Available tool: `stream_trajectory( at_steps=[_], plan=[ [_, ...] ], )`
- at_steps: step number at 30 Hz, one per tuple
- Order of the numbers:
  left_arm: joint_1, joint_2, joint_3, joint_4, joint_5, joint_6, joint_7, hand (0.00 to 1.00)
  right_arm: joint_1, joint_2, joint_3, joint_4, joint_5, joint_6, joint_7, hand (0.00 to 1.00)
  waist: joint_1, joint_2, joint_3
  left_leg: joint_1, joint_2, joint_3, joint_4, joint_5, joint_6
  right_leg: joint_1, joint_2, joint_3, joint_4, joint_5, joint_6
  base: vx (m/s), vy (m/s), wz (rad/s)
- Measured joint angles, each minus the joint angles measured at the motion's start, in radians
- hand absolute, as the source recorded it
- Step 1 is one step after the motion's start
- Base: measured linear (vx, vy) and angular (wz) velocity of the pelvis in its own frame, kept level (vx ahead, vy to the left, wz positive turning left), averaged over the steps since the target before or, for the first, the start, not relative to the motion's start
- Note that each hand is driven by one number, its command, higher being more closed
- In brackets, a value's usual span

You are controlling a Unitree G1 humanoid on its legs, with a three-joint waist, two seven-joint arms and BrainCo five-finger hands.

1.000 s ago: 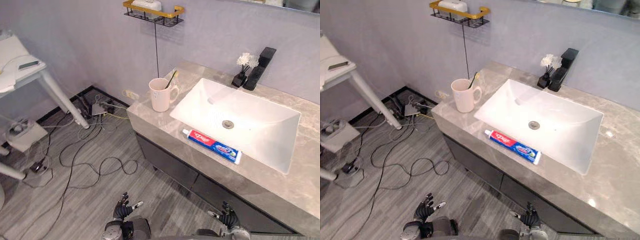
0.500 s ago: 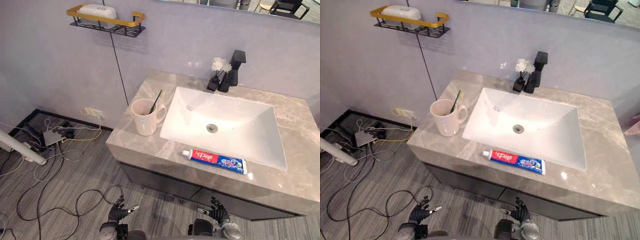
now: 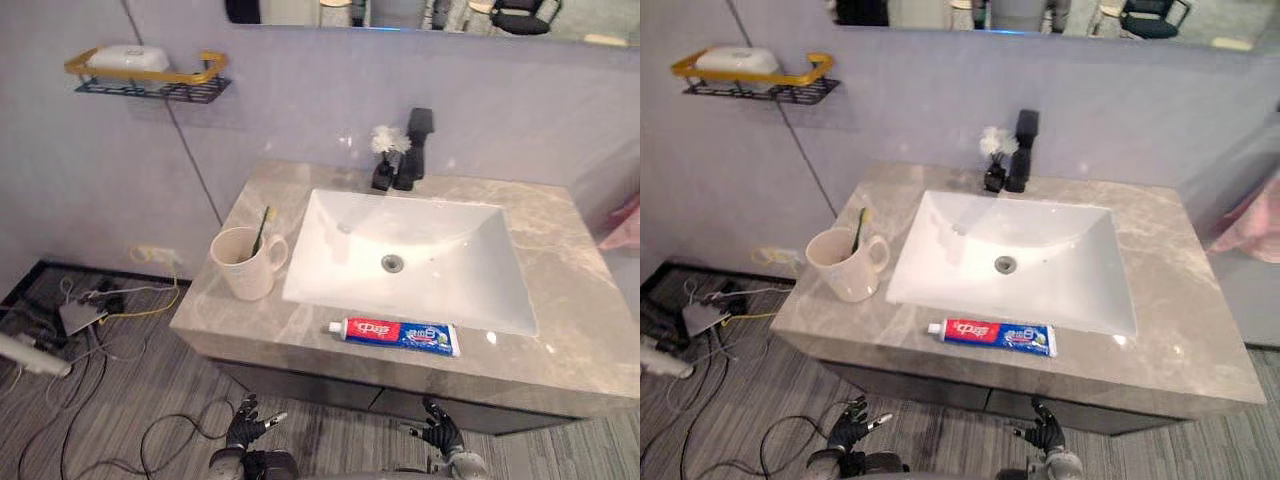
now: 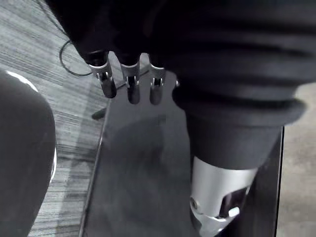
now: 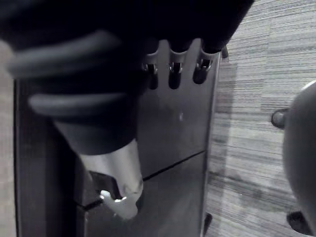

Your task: Organize washtable

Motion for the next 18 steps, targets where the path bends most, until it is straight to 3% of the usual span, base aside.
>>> stream_trajectory(
  at_steps=[3,4,6,7,8,15,17,18],
  plan=[
    [-0.003,0.014,-0.001,-0.004,0.002,0.001,0.001,0.00,0.012,0.020,-0.002,-0.014,0.000,-0.001,0.001,0.00,-0.001,-0.038,-0.003,0.023,-0.028,0.048,-0.037,0.004,0.010,-0.003,-0.032,0.028,-0.015,0.008,0.013,0.06,0.135,-0.34],
    [-0.001,0.016,-0.001,-0.004,0.002,0.001,0.001,0.00,0.016,0.021,-0.002,-0.014,0.000,-0.001,0.001,0.00,0.000,-0.034,-0.001,0.037,-0.033,0.060,-0.054,0.009,0.017,-0.003,-0.037,0.035,-0.016,0.008,0.013,0.06,0.091,-0.31],
    [0.000,0.018,-0.001,-0.004,0.003,0.003,0.001,0.00,0.019,0.022,-0.002,-0.014,0.001,-0.001,0.001,0.00,0.000,-0.051,-0.013,0.079,-0.049,0.079,-0.101,0.020,0.023,0.000,-0.047,0.052,-0.016,0.007,0.016,0.03,0.042,-0.31],
    [0.003,0.017,0.001,-0.001,0.005,0.007,0.004,0.00,0.019,0.022,-0.003,-0.014,0.001,-0.001,-0.001,0.00,0.000,-0.038,-0.017,0.097,-0.054,0.094,-0.129,0.026,0.023,-0.001,-0.049,0.059,-0.018,0.007,0.016,0.06,0.045,-0.30],
    [0.005,0.015,0.007,0.009,0.005,0.009,0.008,0.00,0.020,0.022,-0.004,-0.014,0.002,-0.002,-0.004,0.00,-0.001,-0.046,-0.029,0.111,-0.057,0.098,-0.149,0.033,0.024,0.001,-0.051,0.059,-0.021,0.007,0.016,0.06,0.032,-0.20],
    [0.003,0.013,0.007,0.044,0.021,0.020,0.025,0.00,0.017,0.006,-0.046,0.046,0.009,-0.002,-0.015,0.00,-0.001,-0.014,-0.045,0.145,-0.056,0.088,-0.199,0.065,0.012,0.020,-0.034,0.054,-0.036,0.008,0.018,0.06,-0.020,0.03],
    [0.002,0.016,0.007,0.048,0.021,0.021,0.025,0.00,0.001,-0.002,-0.046,0.071,0.009,-0.002,-0.015,0.00,-0.001,-0.014,-0.045,0.146,-0.050,0.088,-0.199,0.067,0.009,0.020,-0.028,0.056,-0.036,0.008,0.017,-0.02,-0.038,-0.02],
    [-0.020,0.044,0.004,0.097,0.039,0.004,0.022,0.00,-0.019,-0.043,-0.053,0.154,0.006,0.001,-0.016,0.00,-0.004,-0.027,-0.046,0.178,-0.068,0.024,-0.251,0.095,0.009,0.029,-0.024,0.086,-0.076,0.047,0.018,0.00,0.000,0.00]
  ],
)
